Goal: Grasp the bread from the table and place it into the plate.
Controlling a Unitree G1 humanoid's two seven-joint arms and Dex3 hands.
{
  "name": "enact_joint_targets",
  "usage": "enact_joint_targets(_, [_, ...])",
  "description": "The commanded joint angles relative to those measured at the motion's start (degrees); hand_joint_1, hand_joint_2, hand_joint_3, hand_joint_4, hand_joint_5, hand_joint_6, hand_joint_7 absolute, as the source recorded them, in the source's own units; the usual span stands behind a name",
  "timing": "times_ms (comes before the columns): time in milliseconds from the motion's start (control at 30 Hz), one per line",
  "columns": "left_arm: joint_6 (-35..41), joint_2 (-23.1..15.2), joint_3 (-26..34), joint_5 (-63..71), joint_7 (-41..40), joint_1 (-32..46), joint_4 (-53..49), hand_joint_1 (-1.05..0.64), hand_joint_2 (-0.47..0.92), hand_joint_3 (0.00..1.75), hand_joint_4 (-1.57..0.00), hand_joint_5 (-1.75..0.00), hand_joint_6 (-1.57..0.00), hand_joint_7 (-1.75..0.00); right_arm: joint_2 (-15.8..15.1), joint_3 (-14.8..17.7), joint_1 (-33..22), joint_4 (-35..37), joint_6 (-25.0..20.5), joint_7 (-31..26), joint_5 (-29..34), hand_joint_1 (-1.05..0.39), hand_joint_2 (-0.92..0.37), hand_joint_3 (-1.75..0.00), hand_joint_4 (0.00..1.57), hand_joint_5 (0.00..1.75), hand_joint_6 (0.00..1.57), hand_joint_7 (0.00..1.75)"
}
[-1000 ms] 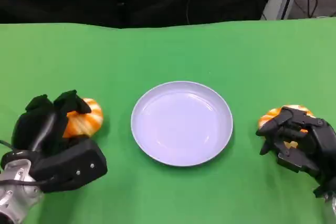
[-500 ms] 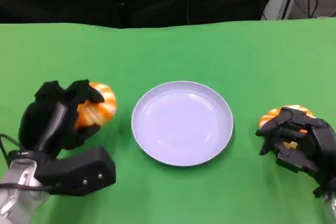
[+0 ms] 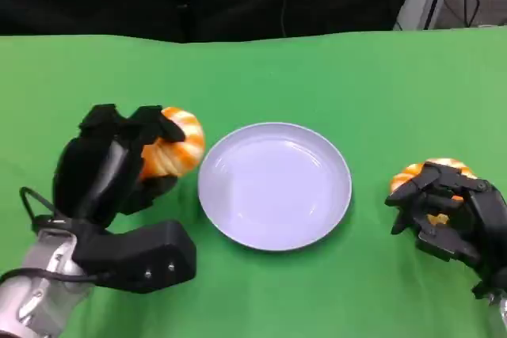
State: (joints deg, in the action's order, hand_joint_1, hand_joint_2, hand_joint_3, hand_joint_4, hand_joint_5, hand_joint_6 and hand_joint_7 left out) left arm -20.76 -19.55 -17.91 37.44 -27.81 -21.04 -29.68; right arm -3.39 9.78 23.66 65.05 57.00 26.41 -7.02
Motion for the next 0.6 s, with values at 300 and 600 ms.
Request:
enact_joint_targets(300, [0.41,1.83,-1.08,2.08,3.28,-1.52,3.94,-0.09,0.92,0.28,-0.44,-1.63,-0.60,-1.32,-0.37,0.06,0.34,-0.06,0.80,-0.24,-0.01,0.07,-0.78,-0.76,0.85,1.42,0.89,1.02])
enact_joint_targets(600, [-0.97,3.93,-2.29,1.86,4.61,-2.96,2.97,-0.10,0.92,0.28,-0.42,-1.63,-0.58,-1.38,-0.04,-0.04,0.25,-0.24,0.57,-0.64,0.02,0.07,-0.78,-0.75,0.86,1.41,0.89,1.02])
